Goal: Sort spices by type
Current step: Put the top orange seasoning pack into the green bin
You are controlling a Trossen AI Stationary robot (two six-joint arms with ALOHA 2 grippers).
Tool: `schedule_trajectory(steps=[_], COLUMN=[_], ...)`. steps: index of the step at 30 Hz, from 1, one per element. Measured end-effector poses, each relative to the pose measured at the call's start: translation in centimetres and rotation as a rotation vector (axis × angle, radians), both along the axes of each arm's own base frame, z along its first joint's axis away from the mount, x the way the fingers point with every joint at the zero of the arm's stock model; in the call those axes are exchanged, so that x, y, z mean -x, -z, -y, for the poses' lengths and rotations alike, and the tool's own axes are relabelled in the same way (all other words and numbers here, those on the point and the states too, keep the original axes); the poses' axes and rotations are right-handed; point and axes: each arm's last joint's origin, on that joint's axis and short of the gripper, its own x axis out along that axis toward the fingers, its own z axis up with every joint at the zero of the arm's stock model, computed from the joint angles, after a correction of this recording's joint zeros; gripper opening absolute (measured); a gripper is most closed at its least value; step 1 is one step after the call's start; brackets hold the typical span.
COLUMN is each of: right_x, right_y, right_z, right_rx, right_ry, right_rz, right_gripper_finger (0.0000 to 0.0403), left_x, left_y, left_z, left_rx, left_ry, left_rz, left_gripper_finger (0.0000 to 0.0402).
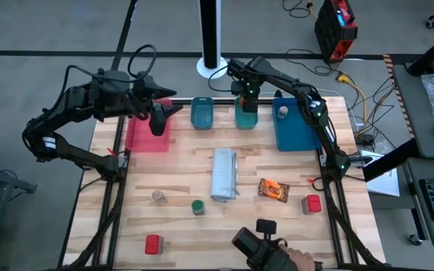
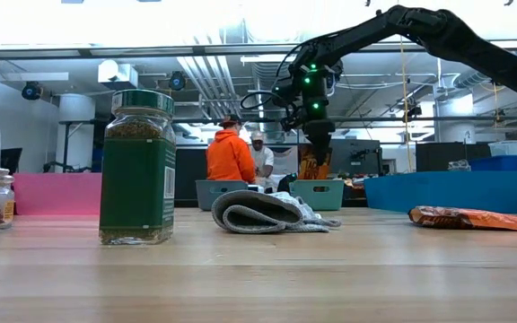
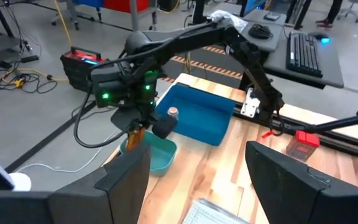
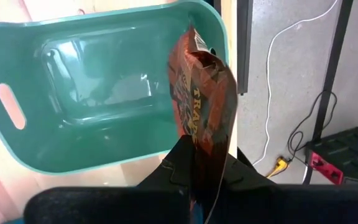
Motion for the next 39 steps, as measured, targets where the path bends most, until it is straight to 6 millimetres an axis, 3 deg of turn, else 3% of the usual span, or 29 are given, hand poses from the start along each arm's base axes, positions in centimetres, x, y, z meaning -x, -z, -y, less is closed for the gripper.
schedule_trajectory(steps=[39], right_x=[-0.2], right_y=[0.4], right_z=[-0.7], right_rx=[-0.030], right_ry=[0.017], right_rz=[-0.028], right_gripper_finger=[0.0009], left_x=[-1.7], left_y=[0.3], left_z=[-0.3], left_rx=[-0.014], left_ry=[0.002], left_rz=[0.003], left_gripper_finger=[0.0246])
